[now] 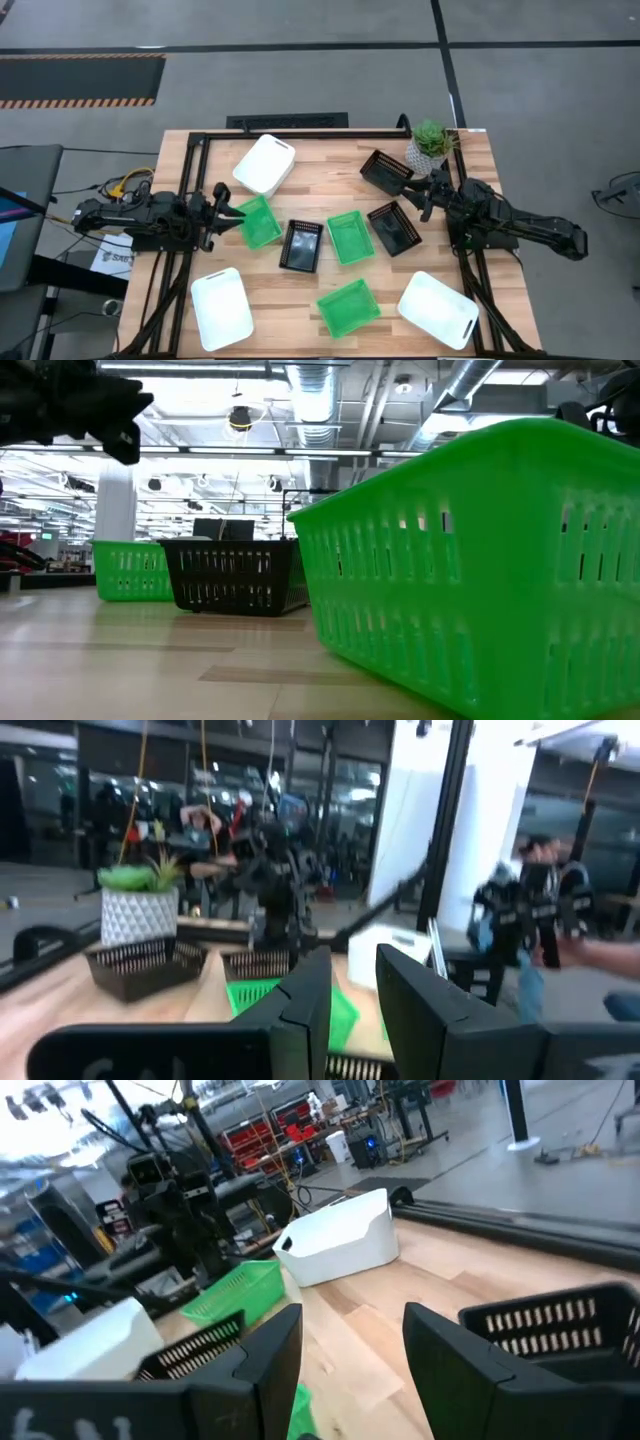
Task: Stack baskets by color
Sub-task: Stack the bottom right white bin on the top white bin
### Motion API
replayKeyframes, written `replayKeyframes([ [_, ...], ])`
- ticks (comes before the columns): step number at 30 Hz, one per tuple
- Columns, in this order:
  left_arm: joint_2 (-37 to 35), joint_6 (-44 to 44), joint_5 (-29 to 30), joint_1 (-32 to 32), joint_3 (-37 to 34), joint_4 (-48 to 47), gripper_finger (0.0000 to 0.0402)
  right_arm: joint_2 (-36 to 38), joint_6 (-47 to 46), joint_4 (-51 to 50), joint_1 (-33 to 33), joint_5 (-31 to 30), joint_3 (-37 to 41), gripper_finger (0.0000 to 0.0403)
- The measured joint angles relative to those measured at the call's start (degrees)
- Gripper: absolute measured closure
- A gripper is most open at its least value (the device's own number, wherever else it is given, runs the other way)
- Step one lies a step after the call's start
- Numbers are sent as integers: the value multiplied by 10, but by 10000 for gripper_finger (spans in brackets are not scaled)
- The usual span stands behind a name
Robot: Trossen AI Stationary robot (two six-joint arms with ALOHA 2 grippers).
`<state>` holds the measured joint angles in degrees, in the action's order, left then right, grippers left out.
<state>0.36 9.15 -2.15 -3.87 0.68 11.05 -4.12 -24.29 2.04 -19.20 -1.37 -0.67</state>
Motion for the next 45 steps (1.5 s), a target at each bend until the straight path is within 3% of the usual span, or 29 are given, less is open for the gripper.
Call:
replayKeyframes([
  [15, 0, 86, 18, 0, 0, 85, 330, 0, -2, 0, -9, -1, 0, 203],
  [20, 0, 151, 92, 0, 0, 111, 330, 0, -2, -10, -8, 0, -1, 203],
  [23, 0, 172, 129, 0, 0, 120, 328, 0, -11, 26, -5, -1, 0, 203],
  [26, 0, 175, 135, 0, 0, 138, 314, 1, 9, 109, -5, -1, -8, 203],
  [29, 0, 178, 142, 0, 0, 162, 291, -1, 38, 129, -5, -15, -48, 203],
  [33, 1, 196, 142, 0, 20, 138, 258, -31, 68, 17, -5, -90, -137, 203],
  [37, 17, 205, 143, 0, 59, 42, 234, -102, 77, -140, -5, -159, -243, 203],
  [45, 110, 218, 212, 0, 143, -44, 221, -286, 27, -373, -5, -199, -386, 203],
])
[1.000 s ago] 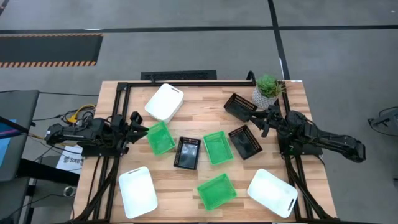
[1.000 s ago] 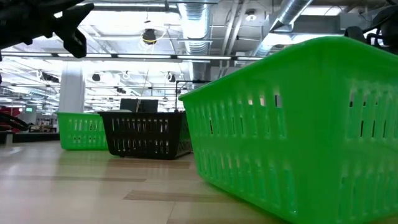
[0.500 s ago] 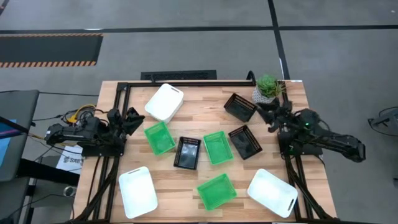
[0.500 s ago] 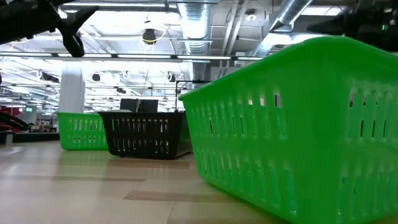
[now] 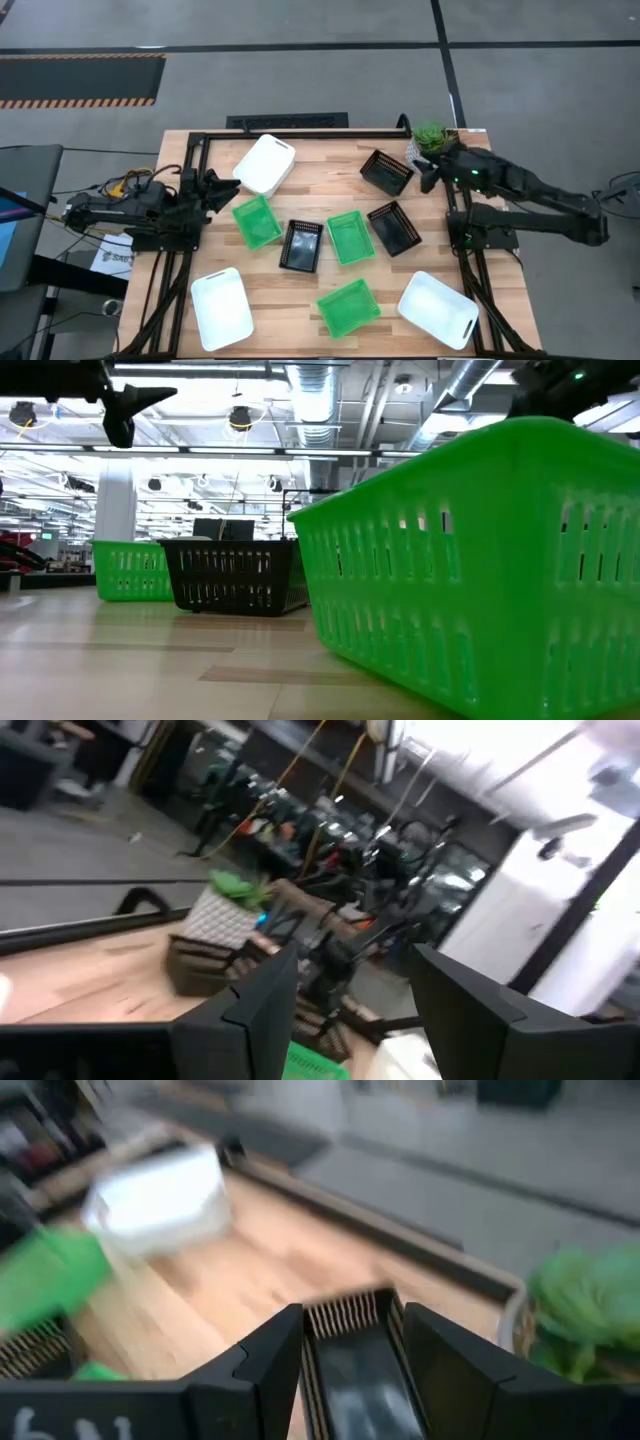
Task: Stack baskets by color
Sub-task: Stack the bottom right white bin on the top white bin
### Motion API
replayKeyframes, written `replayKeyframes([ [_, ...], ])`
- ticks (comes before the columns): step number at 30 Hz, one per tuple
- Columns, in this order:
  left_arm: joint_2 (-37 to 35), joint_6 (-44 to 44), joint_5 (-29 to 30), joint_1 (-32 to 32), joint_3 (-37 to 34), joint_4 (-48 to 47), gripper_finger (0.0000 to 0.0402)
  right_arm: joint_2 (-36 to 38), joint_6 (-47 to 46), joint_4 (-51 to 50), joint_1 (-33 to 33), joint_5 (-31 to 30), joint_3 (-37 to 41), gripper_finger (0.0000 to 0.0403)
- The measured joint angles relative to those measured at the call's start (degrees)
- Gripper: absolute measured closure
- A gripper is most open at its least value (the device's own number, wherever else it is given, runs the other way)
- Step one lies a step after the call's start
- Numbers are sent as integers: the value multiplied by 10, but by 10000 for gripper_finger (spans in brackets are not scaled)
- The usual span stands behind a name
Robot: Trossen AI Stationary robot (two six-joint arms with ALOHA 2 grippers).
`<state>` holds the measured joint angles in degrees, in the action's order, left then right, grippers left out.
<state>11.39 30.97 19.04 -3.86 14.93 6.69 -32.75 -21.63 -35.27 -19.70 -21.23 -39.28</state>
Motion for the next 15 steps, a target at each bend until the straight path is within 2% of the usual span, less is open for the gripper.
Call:
replayKeyframes([
  [2, 25, 4, 9, 0, 25, -20, 221, -38, -28, -47, 1, 11, -19, 203],
  [4, 52, 15, 10, 0, 52, -51, 221, -71, -60, -118, 1, 46, -38, 203],
  [8, 99, 24, 1, 0, 102, -110, 221, -131, -104, -250, 13, 187, -64, 203],
  [11, 126, 12, -4, 0, 132, -128, 221, -146, -139, -280, 49, 286, -67, 203],
  [15, 149, 2, -4, 0, 151, -138, 221, -142, -215, -311, 128, 311, -67, 203],
])
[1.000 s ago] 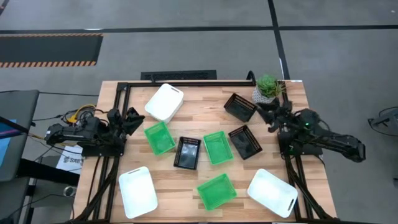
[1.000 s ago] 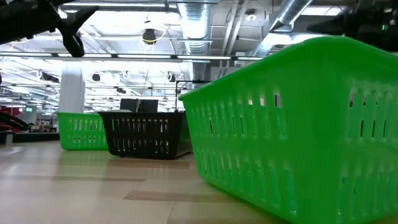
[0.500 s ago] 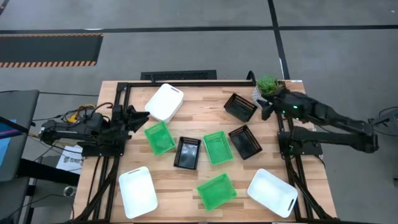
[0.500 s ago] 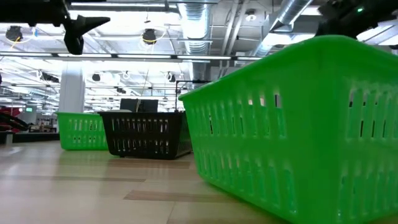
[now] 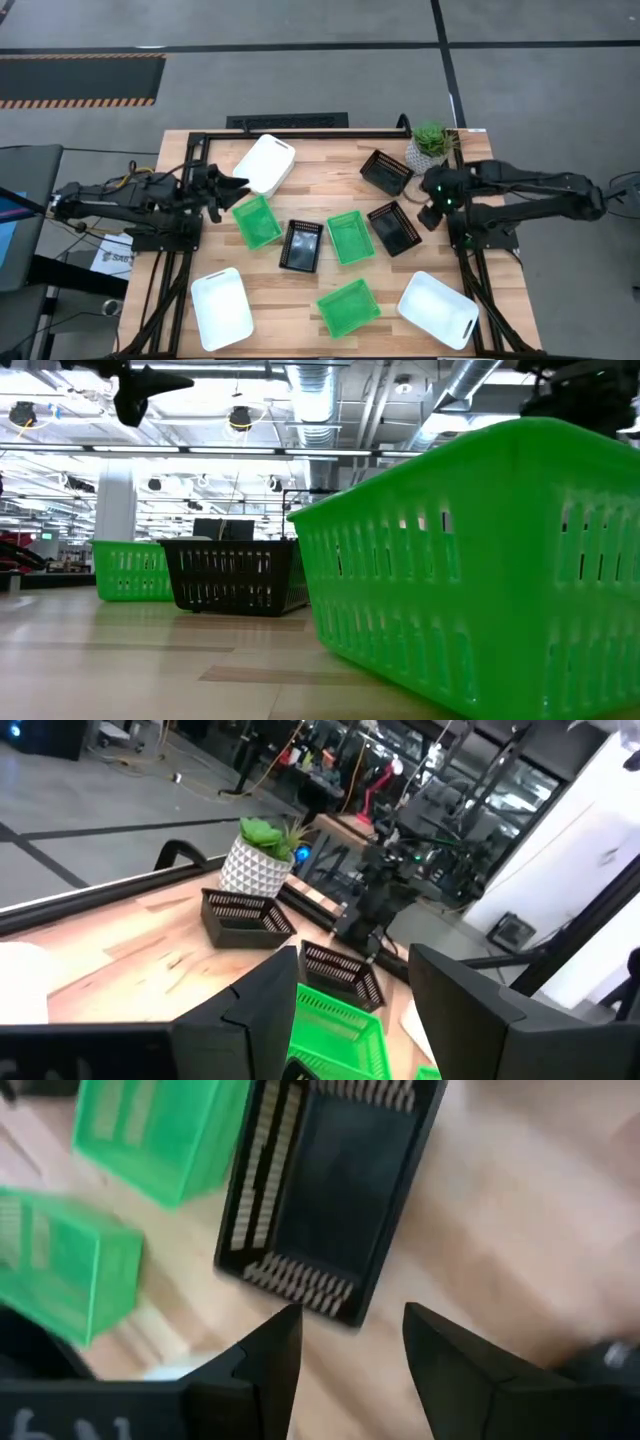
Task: Stack baskets by color
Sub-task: Stack the bottom right white bin on the top white bin
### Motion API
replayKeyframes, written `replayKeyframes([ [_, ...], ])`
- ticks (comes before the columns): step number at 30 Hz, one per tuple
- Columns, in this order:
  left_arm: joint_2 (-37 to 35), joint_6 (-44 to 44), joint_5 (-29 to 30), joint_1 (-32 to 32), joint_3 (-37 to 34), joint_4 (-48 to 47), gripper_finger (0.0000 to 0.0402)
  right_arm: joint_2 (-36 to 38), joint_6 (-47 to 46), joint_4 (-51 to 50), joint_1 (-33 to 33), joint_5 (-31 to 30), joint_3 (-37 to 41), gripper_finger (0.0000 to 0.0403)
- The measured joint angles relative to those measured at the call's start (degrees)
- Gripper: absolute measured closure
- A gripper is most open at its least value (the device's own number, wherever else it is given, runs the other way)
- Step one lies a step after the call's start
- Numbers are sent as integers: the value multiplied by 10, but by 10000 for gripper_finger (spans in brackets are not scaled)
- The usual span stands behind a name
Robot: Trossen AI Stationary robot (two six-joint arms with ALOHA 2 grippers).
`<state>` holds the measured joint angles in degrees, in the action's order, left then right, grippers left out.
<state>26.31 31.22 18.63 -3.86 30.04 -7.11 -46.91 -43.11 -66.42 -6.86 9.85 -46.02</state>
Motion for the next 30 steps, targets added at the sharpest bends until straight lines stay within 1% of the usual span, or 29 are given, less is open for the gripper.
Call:
replayKeyframes([
  [4, 5, 0, -1, 0, 1, -3, 221, 27, -111, -41, 96, -15, 0, 203],
  [7, 9, 0, -1, 0, 1, -1, 221, 42, -208, -43, 175, -40, 0, 203],
  [10, 11, 2, -1, 0, 1, -1, 222, 52, -294, -43, 257, -52, 0, 203],
  [16, 10, 5, -1, 0, 1, 0, 222, 37, -430, -22, 413, -55, 0, 203],
  [18, 10, 5, -1, 0, 1, 0, 222, 26, -466, -16, 455, -69, 0, 203],
  [23, 10, 5, -1, 0, 1, 0, 222, -6, -526, -21, 531, -104, 0, 203],
  [27, 10, 16, 0, 0, 1, 1, 222, -32, -542, -21, 565, -115, 0, 203],
  [30, 10, 18, 0, 0, 1, 1, 222, -55, -544, -22, 578, -127, 0, 203],
])
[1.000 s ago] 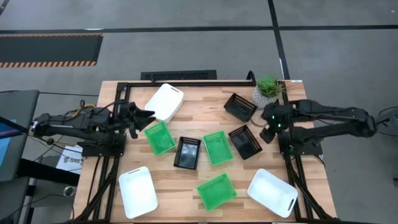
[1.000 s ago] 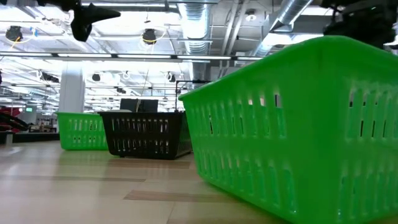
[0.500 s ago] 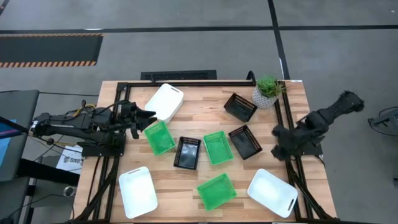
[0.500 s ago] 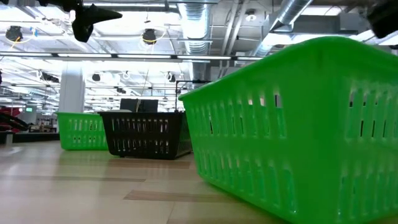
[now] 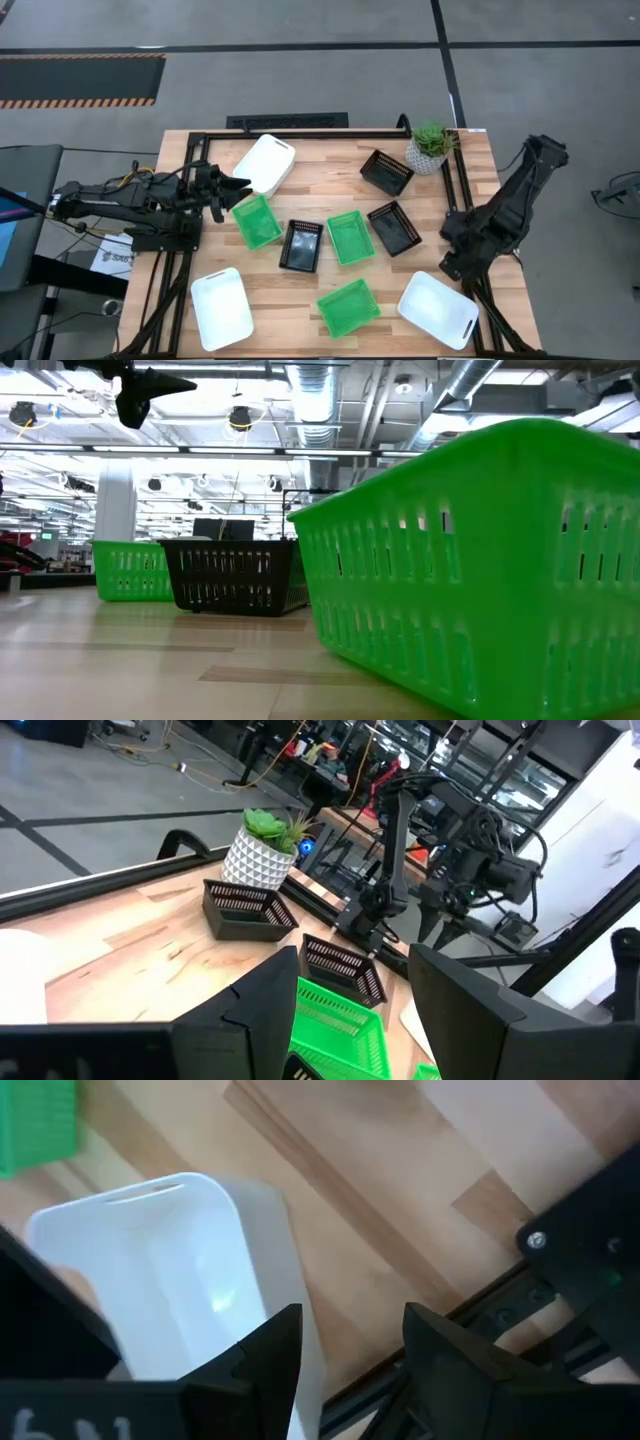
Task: Stack baskets by color
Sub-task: Stack the bottom right white bin on the top white bin
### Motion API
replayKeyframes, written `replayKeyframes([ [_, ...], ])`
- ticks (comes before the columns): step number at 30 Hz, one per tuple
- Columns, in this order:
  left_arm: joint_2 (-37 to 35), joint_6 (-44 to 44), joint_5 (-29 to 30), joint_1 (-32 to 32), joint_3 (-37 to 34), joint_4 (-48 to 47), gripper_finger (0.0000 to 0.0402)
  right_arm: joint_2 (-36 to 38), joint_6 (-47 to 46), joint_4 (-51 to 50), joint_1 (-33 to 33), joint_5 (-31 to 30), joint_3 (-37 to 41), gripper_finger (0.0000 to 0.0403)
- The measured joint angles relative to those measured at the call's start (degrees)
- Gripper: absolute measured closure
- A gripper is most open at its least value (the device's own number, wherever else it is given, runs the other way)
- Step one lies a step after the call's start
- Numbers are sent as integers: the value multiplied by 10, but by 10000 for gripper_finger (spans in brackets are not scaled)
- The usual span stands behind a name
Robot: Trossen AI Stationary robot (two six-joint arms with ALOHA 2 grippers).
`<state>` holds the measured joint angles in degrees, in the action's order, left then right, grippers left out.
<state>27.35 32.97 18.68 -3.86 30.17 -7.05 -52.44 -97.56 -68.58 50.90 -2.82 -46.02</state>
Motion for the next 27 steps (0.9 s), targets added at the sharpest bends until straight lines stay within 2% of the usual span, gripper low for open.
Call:
replayKeyframes([
  [13, 0, 1, 16, 0, 0, 0, 222, -96, 5, -2, 3, -2, 0, 203],
  [22, 0, -8, 37, 0, 0, 6, 222, -92, 41, 9, -9, -3, 0, 169],
  [27, 0, -20, 26, 0, 0, 5, 222, -90, 82, 13, -22, -3, 0, 151],
])
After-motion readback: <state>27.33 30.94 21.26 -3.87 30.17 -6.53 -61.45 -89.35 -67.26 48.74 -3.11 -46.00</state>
